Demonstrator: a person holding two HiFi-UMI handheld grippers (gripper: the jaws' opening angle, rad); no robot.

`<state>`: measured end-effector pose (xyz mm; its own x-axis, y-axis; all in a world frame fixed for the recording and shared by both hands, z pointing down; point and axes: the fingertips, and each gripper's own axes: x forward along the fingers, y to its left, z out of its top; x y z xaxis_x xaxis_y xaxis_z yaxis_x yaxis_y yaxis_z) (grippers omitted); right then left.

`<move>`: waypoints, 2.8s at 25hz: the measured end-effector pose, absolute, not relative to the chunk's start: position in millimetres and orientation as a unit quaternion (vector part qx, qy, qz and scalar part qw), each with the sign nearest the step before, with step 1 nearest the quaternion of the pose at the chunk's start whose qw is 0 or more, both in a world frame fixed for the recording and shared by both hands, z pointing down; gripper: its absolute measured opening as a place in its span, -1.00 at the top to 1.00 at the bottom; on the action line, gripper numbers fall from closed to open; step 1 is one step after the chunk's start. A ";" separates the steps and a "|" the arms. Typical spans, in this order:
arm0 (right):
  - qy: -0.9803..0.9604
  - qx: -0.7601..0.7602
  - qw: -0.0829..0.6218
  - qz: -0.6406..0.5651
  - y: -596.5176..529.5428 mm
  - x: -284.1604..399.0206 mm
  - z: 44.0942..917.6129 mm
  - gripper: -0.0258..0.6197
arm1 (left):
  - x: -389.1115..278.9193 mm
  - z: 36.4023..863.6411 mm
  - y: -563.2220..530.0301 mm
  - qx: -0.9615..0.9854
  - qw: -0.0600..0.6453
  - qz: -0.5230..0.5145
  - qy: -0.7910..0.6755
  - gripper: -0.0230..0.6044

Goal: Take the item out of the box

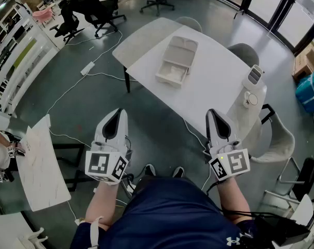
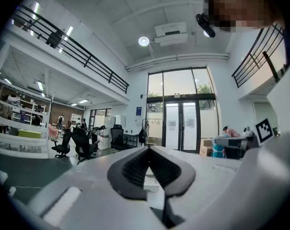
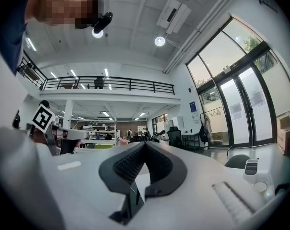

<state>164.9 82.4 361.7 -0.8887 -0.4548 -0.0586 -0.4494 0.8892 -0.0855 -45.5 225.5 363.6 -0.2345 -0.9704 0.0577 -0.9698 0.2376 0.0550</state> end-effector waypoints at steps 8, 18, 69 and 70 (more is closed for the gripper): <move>0.973 -0.220 0.042 -0.048 64.0 179.0 369.9 0.92 | -26.6 368.9 218.1 0.602 0.042 0.005 -0.797 0.93; 0.971 -0.228 0.023 -0.064 24.6 158.0 394.3 0.92 | -59.2 383.4 213.0 0.578 0.056 0.010 -0.814 0.93; 0.846 -0.494 -0.059 -0.191 -184.2 88.6 480.2 0.92 | -113.9 703.3 -151.7 0.781 0.201 0.512 -0.296 0.31; 0.836 -0.510 -0.059 -0.194 -179.9 93.4 480.7 0.92 | -111.8 712.8 -153.4 0.782 0.203 0.518 -0.280 0.31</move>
<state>93.4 -179.9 480.7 -0.4731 -0.8292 0.2976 -0.8754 0.4045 -0.2645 -111.8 -153.4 712.8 0.3069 -0.2272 0.9242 -0.6479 -0.7613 0.0280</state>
